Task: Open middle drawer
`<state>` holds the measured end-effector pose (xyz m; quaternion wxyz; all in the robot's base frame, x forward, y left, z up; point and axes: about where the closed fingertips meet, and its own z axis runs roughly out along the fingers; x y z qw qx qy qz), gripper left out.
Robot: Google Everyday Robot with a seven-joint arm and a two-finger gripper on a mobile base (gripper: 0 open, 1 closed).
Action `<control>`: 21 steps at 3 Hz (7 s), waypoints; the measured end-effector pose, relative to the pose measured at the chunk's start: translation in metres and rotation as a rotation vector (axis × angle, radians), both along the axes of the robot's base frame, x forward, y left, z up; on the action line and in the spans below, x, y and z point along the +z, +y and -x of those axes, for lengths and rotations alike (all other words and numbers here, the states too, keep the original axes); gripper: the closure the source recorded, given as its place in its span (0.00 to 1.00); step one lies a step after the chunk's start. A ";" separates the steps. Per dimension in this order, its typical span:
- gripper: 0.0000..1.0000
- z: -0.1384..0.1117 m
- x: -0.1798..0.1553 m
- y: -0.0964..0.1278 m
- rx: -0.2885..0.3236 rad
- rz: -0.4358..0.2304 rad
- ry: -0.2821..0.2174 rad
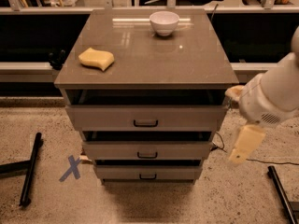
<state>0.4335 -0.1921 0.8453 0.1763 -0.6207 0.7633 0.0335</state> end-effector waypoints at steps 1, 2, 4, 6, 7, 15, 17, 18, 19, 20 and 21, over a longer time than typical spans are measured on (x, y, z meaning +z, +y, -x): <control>0.00 -0.009 -0.070 0.030 0.024 -0.074 0.031; 0.00 -0.009 -0.070 0.030 0.024 -0.073 0.031; 0.00 -0.009 -0.212 0.014 0.056 0.016 0.114; 0.00 -0.007 -0.314 0.013 0.087 -0.012 0.161; 0.00 -0.018 -0.325 0.012 0.098 -0.005 0.147; 0.49 -0.141 -0.427 0.037 0.151 -0.090 0.023; 1.00 -0.141 -0.415 0.037 0.151 -0.090 0.023; 0.00 -0.141 -0.413 0.037 0.151 -0.090 0.023; 0.00 -0.140 -0.414 0.038 0.156 -0.092 0.029; 0.00 -0.135 -0.420 0.039 0.179 -0.099 0.060; 0.26 -0.109 -0.430 0.043 0.215 -0.097 0.126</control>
Offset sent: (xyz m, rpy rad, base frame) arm 0.0053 0.0247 -0.0570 0.0610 0.0318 0.0244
